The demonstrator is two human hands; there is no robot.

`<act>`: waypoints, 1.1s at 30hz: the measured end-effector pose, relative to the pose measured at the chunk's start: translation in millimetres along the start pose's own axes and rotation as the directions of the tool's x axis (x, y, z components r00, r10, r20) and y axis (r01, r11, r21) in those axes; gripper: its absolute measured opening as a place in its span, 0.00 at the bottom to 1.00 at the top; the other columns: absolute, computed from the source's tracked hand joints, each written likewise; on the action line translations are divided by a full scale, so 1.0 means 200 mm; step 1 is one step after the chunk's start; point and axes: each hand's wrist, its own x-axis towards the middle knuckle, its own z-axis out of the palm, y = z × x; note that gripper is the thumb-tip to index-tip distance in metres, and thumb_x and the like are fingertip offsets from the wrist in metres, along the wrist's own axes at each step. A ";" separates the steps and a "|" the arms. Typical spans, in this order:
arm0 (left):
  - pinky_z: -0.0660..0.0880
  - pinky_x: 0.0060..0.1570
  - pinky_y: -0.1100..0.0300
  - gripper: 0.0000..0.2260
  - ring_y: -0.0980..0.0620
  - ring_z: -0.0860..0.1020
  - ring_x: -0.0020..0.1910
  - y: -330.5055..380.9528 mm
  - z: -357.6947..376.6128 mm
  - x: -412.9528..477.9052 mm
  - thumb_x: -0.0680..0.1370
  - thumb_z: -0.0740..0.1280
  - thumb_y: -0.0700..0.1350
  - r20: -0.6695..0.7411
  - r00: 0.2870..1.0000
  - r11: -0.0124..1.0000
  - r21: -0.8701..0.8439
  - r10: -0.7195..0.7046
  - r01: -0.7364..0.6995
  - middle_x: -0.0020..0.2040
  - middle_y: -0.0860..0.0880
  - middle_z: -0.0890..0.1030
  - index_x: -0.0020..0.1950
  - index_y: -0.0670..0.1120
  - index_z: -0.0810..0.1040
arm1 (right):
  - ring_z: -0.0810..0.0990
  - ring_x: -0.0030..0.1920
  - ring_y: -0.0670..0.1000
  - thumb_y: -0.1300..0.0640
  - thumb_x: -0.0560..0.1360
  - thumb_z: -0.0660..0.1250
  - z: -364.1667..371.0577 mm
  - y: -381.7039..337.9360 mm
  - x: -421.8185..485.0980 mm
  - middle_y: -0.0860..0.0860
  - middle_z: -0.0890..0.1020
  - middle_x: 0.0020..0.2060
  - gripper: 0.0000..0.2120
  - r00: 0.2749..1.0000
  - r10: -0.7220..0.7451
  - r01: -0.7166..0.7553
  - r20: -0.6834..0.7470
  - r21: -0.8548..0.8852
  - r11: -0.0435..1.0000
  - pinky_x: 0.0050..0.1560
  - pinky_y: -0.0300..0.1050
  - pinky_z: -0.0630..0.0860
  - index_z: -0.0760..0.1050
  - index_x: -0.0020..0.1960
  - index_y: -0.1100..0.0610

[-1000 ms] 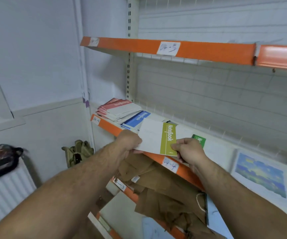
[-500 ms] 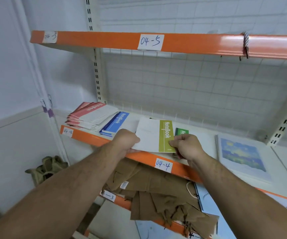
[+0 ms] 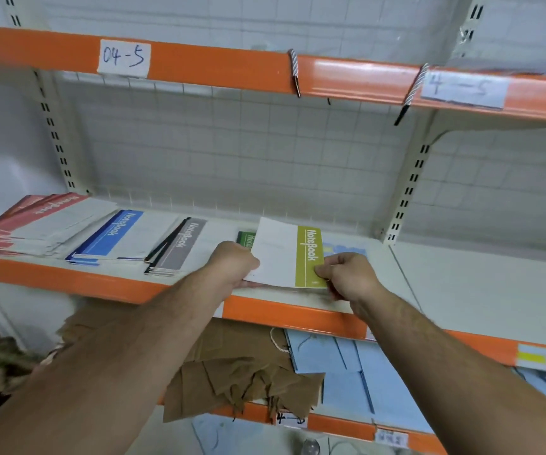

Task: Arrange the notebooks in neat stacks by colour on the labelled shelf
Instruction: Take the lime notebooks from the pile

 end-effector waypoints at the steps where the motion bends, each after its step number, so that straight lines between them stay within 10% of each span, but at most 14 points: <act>1: 0.83 0.36 0.53 0.06 0.44 0.81 0.48 0.00 0.02 -0.01 0.77 0.66 0.29 0.005 1.000 1.000 -0.009 -0.003 0.003 0.54 0.40 0.81 0.49 0.39 0.77 | 0.71 0.26 0.50 0.65 0.75 0.71 -0.02 0.01 0.01 0.56 0.77 0.32 0.03 1.000 0.001 -0.001 0.003 0.003 1.000 0.27 0.41 0.68 0.77 0.46 0.62; 23: 0.81 0.31 0.57 0.06 0.44 0.81 0.42 0.00 0.44 -0.03 0.77 0.67 0.31 0.048 0.997 0.979 0.194 0.059 -0.067 0.47 0.40 0.82 0.42 0.40 0.76 | 0.71 0.23 0.49 0.65 0.74 0.72 -0.43 0.16 0.02 0.56 0.78 0.32 0.11 0.992 0.083 -0.078 -0.098 0.054 0.995 0.24 0.38 0.67 0.77 0.55 0.67; 33: 0.59 0.24 0.62 0.13 0.53 0.69 0.29 -0.03 0.98 -0.08 0.73 0.66 0.38 0.089 0.953 0.687 0.673 0.291 -0.273 0.30 0.50 0.69 0.32 0.45 0.65 | 0.69 0.22 0.50 0.66 0.74 0.72 -0.94 0.33 0.05 0.58 0.77 0.31 0.05 0.989 0.080 -0.081 -0.123 -0.006 0.997 0.25 0.40 0.67 0.78 0.48 0.65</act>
